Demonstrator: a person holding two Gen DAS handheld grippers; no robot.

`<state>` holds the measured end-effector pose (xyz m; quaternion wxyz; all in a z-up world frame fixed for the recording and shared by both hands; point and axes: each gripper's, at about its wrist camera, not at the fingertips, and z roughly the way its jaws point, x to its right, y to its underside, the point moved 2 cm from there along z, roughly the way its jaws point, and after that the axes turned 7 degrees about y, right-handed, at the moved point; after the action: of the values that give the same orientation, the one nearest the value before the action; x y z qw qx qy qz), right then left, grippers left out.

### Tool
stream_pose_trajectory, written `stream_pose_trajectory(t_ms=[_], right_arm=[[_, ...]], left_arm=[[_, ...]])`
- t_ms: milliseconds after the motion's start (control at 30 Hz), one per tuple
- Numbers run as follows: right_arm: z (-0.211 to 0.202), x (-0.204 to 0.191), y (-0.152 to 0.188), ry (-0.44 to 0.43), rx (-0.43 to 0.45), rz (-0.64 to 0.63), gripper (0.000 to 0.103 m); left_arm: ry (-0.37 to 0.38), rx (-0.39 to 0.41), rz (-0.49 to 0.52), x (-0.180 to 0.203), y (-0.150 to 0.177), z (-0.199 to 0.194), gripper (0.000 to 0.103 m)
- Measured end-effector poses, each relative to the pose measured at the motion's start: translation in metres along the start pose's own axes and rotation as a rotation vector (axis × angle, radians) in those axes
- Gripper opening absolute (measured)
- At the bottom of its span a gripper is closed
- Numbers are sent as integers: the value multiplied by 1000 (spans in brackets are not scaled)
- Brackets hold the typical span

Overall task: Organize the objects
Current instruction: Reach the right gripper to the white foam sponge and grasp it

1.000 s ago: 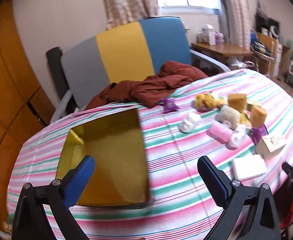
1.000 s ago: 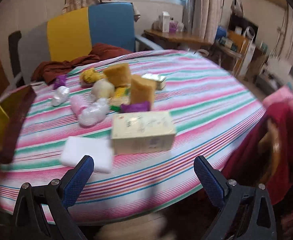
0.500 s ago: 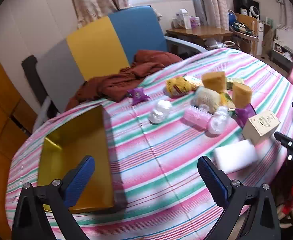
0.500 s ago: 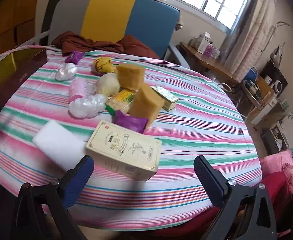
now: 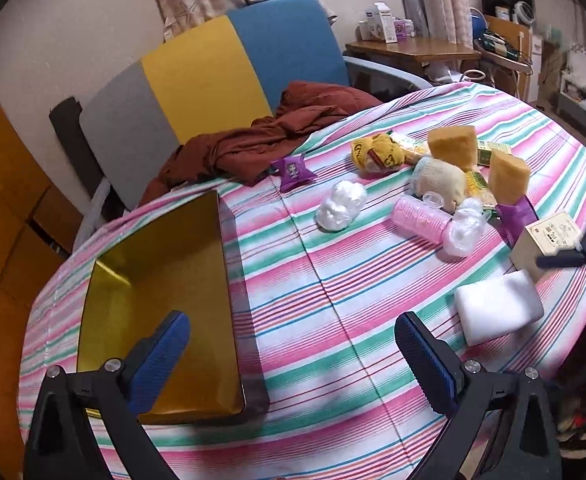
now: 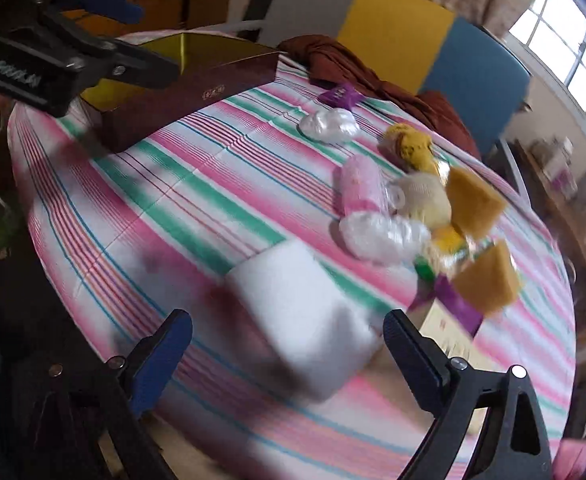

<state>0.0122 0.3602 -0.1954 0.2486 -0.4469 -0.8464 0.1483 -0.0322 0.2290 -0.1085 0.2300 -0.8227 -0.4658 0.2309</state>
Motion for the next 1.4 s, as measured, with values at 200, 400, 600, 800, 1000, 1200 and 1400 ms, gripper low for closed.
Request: stream_pose_trajectory(t_ms=[200, 400, 600, 800, 1000, 1200, 1400], right_arm=[[30, 11, -15, -85, -101, -125, 98], [53, 13, -9, -192, -204, -186, 98], [64, 18, -9, -274, -264, -168, 98], [61, 14, -4, -283, -268, -170, 99], [49, 6, 5, -253, -245, -158, 89], [37, 4, 12, -243, -207, -103, 62], [29, 2, 21, -223, -194, -81, 55]], left_arm=[[-17, -9, -29, -14, 2, 4, 103], [-26, -9, -43, -22, 2, 6, 103], [-21, -15, -58, -25, 1, 8, 103], [-23, -9, -64, -27, 0, 7, 103], [-34, -11, -61, -27, 0, 8, 103], [-34, -9, -60, -25, 0, 7, 103], [-42, -3, -53, -23, 1, 3, 103]])
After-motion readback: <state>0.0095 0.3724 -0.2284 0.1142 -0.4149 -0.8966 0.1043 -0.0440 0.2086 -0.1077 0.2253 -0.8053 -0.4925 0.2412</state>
